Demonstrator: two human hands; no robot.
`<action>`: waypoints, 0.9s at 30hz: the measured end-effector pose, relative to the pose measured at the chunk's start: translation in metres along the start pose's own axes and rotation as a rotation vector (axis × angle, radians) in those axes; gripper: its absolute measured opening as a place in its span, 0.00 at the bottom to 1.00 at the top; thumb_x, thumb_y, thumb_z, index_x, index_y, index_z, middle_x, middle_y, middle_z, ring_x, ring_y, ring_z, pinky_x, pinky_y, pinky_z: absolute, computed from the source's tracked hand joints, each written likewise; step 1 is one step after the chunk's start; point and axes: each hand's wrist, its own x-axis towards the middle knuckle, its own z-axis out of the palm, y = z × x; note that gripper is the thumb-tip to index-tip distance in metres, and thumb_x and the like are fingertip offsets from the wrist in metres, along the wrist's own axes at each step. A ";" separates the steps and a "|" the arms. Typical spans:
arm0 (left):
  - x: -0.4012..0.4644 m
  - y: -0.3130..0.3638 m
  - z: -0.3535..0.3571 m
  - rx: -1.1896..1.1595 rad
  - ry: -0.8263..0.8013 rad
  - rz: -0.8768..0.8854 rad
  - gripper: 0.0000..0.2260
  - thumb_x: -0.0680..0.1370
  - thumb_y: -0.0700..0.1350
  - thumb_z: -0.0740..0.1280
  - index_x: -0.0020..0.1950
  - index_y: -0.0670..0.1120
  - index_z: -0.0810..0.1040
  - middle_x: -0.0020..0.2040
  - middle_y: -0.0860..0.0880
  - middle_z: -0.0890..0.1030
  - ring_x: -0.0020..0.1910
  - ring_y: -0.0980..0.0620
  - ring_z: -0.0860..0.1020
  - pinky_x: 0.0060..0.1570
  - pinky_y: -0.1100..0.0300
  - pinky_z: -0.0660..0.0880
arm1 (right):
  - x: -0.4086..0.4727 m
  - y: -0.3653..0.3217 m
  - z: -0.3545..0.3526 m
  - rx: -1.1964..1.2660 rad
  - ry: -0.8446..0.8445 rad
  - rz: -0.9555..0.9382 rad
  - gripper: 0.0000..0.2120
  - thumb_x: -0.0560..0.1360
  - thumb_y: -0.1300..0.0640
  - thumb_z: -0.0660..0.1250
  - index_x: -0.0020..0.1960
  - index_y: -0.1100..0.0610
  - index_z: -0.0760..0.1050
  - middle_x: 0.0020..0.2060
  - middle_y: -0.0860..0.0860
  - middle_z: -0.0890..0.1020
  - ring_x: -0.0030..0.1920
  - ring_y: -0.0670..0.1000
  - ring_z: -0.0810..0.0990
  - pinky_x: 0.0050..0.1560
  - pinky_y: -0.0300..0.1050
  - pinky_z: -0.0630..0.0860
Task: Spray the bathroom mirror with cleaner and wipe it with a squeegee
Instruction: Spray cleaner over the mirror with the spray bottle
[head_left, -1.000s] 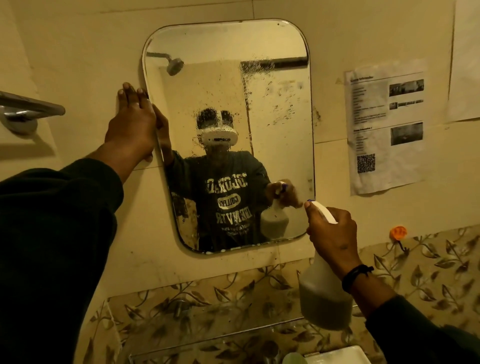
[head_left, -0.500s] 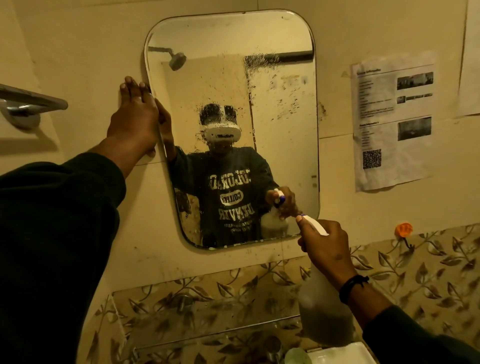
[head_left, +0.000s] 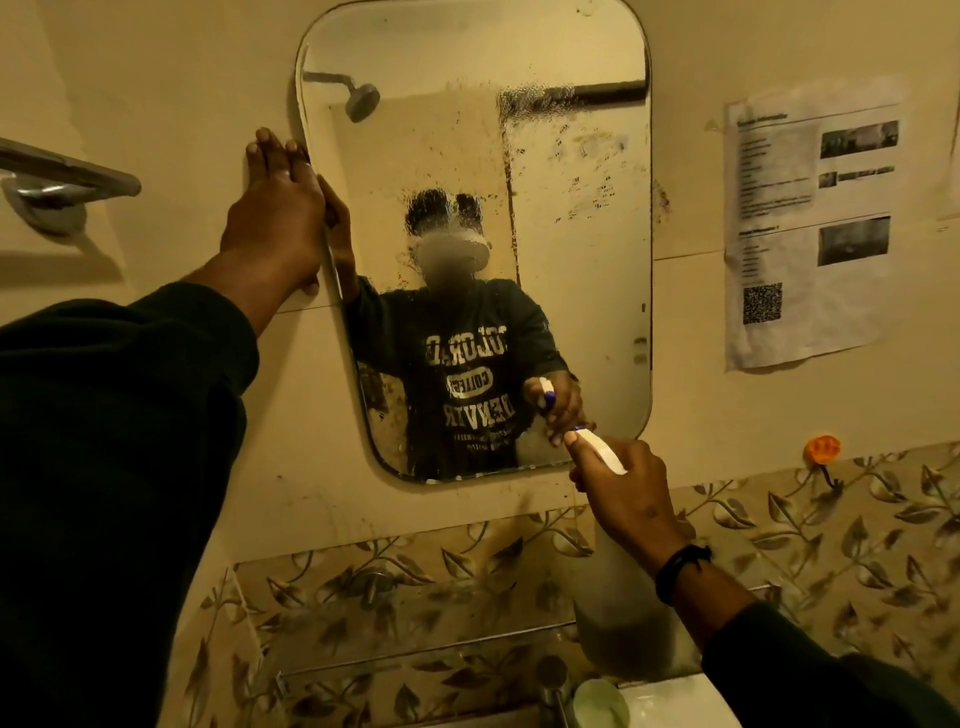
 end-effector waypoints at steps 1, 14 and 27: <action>0.000 0.000 0.000 0.001 -0.003 0.006 0.53 0.66 0.36 0.79 0.79 0.38 0.45 0.78 0.34 0.47 0.78 0.36 0.45 0.69 0.40 0.64 | -0.001 0.000 0.002 0.003 0.002 -0.023 0.17 0.79 0.48 0.65 0.38 0.58 0.79 0.31 0.57 0.81 0.34 0.59 0.80 0.32 0.48 0.75; 0.000 0.000 -0.002 0.003 -0.017 0.000 0.53 0.65 0.36 0.79 0.79 0.39 0.45 0.78 0.34 0.47 0.78 0.36 0.47 0.68 0.39 0.66 | -0.013 -0.025 0.043 0.148 -0.277 -0.049 0.15 0.78 0.49 0.66 0.41 0.60 0.80 0.35 0.58 0.83 0.36 0.57 0.82 0.38 0.50 0.80; -0.002 0.002 -0.002 0.026 -0.002 -0.014 0.50 0.69 0.36 0.77 0.79 0.39 0.45 0.79 0.35 0.45 0.78 0.37 0.47 0.69 0.43 0.65 | -0.033 -0.051 0.083 0.150 -0.306 -0.097 0.17 0.78 0.45 0.65 0.43 0.59 0.79 0.35 0.59 0.82 0.38 0.60 0.81 0.36 0.58 0.78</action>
